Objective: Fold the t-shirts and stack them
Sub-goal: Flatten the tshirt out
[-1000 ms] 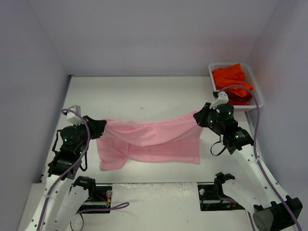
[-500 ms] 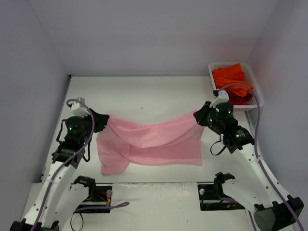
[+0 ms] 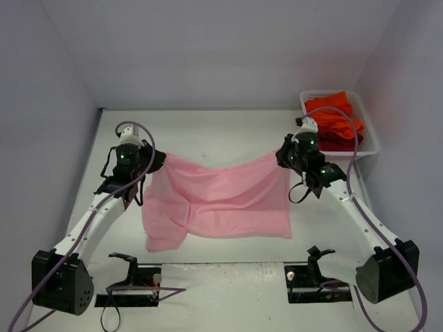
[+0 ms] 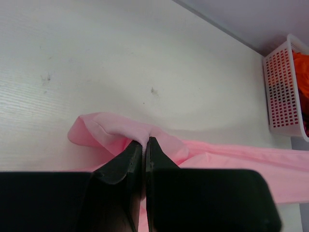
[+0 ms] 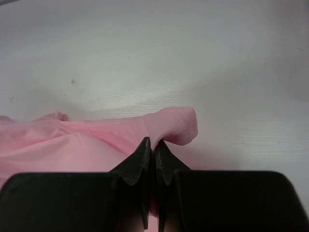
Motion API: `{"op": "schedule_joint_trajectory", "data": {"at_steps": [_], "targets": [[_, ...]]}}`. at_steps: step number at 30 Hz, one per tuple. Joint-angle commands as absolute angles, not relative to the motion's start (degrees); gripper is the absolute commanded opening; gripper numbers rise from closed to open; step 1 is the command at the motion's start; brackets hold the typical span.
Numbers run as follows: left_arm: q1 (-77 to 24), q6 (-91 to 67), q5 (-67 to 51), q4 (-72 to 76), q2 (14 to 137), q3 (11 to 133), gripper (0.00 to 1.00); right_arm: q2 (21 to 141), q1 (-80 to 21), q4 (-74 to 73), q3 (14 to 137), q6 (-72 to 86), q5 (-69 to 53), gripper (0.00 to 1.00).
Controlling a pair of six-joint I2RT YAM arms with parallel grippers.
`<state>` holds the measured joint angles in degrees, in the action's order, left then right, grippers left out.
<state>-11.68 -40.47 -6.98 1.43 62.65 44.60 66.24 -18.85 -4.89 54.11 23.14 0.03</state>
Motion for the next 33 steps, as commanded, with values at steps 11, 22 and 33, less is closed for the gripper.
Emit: {"op": "schedule_joint_trajectory", "data": {"at_steps": [11, 22, 33], "targets": [[-11.95, -39.29, -5.36, 12.65, 72.68, 50.54, 0.00, 77.42, -15.31, 6.41, 58.71, 21.09, 3.87, 0.00], [-11.87, -38.23, -2.90, 13.18, 80.68, 57.38, 0.00, 85.07, -10.02, 8.88, 64.24, 19.95, -1.14, 0.00], [-11.69, -37.53, -0.71, 13.97, 86.22, 59.50, 0.00, 92.02, -9.76, 11.42, 63.37, 19.34, -1.76, 0.00]]}}
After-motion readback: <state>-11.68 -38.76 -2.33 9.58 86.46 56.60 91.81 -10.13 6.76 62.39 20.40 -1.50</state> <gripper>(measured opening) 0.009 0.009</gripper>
